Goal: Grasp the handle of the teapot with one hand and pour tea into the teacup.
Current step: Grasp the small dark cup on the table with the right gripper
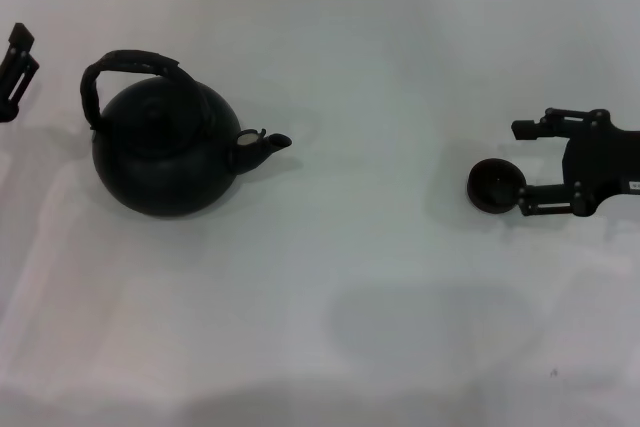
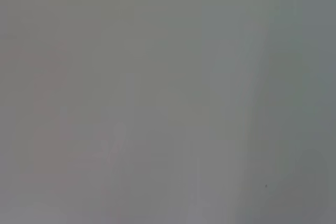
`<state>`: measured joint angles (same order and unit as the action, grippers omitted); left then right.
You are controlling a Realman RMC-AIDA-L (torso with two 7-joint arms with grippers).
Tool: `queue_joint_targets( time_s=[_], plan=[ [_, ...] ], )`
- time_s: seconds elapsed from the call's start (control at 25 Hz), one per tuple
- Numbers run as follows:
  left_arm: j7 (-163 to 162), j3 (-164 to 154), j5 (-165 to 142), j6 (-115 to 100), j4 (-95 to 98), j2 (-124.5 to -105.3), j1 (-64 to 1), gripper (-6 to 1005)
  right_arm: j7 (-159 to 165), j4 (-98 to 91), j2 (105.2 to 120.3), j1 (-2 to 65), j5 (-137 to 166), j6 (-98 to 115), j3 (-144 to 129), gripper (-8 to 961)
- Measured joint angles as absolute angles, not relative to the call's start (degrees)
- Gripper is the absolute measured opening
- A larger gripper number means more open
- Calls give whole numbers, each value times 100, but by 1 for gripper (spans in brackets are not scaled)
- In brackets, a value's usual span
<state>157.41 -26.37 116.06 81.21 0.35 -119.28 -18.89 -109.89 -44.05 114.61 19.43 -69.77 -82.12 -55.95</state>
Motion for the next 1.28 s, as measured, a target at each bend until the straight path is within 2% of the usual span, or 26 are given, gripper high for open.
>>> queue_joint_targets(
  time_s=[0.52,1.28],
  plan=[
    [15741,-2646,11590,8179,20,-11926,-1882,802,-10981,-4373,11470,1957,-6875,-7261,-6580,841],
    [15741,-2645,11593,8192,-9,-11936,-1876,802,-10935,-4306,11479,2042,-6854,-7040,-6926,830]
  ],
)
